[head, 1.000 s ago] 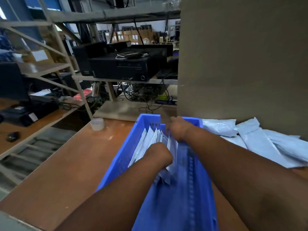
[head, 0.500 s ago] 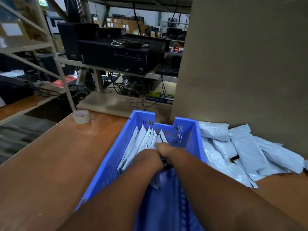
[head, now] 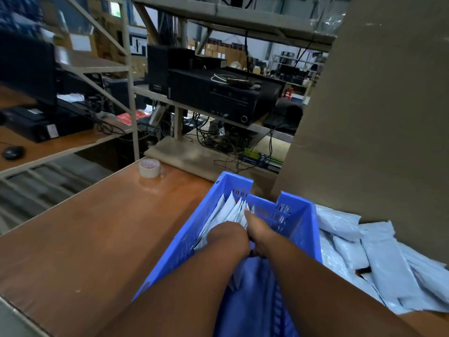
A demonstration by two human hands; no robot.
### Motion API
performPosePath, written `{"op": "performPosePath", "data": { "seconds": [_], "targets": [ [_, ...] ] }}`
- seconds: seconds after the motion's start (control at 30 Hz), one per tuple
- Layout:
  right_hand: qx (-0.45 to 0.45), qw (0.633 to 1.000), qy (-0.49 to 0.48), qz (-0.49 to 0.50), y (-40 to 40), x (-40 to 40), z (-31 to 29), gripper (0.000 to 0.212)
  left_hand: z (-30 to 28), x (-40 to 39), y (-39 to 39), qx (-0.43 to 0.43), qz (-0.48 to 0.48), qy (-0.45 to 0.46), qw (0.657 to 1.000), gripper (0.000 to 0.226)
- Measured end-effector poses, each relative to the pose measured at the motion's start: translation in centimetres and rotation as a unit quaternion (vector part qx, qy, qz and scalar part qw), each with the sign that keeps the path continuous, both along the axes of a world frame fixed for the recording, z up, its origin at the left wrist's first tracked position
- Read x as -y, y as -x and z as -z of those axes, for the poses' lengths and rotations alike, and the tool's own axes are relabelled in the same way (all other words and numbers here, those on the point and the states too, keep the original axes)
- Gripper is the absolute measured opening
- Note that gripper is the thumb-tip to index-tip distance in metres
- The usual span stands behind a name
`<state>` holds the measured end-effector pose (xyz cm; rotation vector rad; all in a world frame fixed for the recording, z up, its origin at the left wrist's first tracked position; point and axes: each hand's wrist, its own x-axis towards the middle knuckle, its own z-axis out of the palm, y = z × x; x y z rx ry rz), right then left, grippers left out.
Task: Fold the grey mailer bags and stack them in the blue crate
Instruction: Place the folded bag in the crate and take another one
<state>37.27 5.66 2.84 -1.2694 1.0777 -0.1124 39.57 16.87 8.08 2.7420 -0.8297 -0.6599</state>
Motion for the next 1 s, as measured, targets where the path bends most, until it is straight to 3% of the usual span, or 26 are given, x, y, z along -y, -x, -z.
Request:
{"op": "performPosePath", "data": {
  "seconds": [0.07, 0.27, 0.33, 0.47, 0.57, 0.7, 0.8, 1.0],
  "targets": [
    [-0.003, 0.999, -0.036, -0.012, 0.6, -1.0, -1.4, 0.068, -0.3, -0.2, 0.3, 0.016, 0.010, 0.006, 1.000, 0.052],
    [0.014, 1.000, 0.004, 0.025, 0.3, -1.4, -2.2, 0.068, -0.8, -0.2, 0.9, 0.056, 0.017, 0.018, 0.998, 0.052],
    [-0.018, 0.999, 0.030, 0.022, 0.5, -1.7, -3.4, 0.071, -1.7, -0.2, 0.9, 0.076, 0.010, 0.039, 0.996, 0.050],
    [-0.044, 0.998, 0.050, 0.012, 2.2, -1.5, -6.7, 0.057, -2.9, -0.3, 1.4, 0.123, 0.043, 0.095, 0.987, 0.039],
    [-0.019, 0.997, 0.070, -0.039, 4.9, -1.8, -10.0, 0.053, -3.8, -0.2, 2.0, 0.132, 0.075, 0.146, 0.978, 0.033],
    [0.054, 0.980, 0.180, -0.063, 11.2, -0.2, -13.1, 0.046, -6.0, 0.1, 4.0, 0.174, 0.133, 0.208, 0.953, 0.023],
    [0.086, 0.941, 0.319, -0.073, 17.1, 2.3, -14.5, 0.046, -7.5, 0.9, 6.3, 0.203, 0.183, 0.223, 0.936, 0.025],
    [0.011, 0.901, 0.427, -0.073, 29.1, 8.2, -12.5, 0.034, -9.7, 5.5, 14.6, 0.192, 0.333, 0.250, 0.889, 0.034]
  ]
}}
